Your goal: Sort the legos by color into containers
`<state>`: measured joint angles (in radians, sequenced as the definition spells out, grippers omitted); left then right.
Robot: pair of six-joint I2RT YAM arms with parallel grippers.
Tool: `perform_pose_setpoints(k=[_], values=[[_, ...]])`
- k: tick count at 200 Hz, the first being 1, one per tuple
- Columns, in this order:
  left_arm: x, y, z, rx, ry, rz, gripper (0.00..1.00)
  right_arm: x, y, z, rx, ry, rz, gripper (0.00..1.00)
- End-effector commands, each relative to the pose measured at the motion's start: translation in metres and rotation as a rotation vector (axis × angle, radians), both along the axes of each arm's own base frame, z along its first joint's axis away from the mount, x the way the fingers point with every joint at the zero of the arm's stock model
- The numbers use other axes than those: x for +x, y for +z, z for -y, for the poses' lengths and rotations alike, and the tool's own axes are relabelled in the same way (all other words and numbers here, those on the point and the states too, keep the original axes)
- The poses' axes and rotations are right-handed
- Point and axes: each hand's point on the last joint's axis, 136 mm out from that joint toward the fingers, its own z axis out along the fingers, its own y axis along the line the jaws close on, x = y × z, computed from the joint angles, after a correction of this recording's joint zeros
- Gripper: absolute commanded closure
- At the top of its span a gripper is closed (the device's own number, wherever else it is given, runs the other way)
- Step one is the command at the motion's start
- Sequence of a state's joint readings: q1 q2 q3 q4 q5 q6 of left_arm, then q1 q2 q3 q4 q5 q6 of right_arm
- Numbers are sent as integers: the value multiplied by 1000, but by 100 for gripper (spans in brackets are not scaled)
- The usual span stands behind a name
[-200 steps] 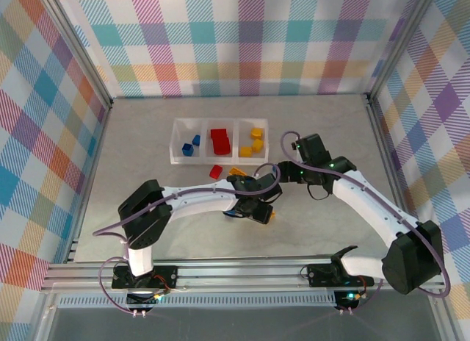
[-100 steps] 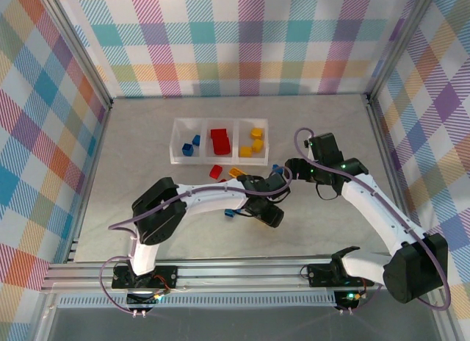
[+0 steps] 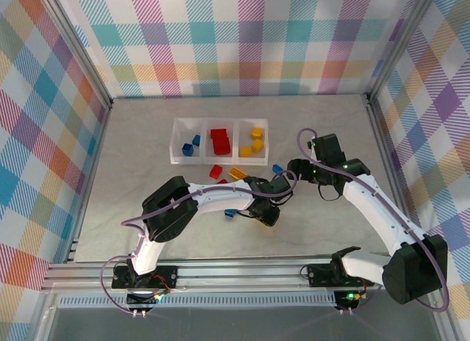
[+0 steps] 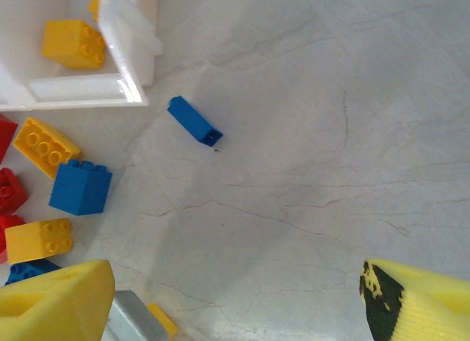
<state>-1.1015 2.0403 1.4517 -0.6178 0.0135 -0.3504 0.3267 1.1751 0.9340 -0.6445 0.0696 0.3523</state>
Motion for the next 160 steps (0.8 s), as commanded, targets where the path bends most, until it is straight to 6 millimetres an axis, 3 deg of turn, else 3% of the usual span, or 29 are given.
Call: perform_pose_setpoints(k=[1,35,68,115,160], values=[[5,2,-2,23,10,21,74,-1,-7,8,20,-36,-22,13],[19,20,-13,18,40,49,78,1,-8,19,43,-82,-18,14],[53,55,-28,-6,95,115,78,3,-8,23,64,-93,-17,14],[123,105,-40,-56,192,234,78,4,-14,13,104,-48,-24,17],[201,136,-50,-103,293,338,77,3,-29,-4,86,26,-34,20]])
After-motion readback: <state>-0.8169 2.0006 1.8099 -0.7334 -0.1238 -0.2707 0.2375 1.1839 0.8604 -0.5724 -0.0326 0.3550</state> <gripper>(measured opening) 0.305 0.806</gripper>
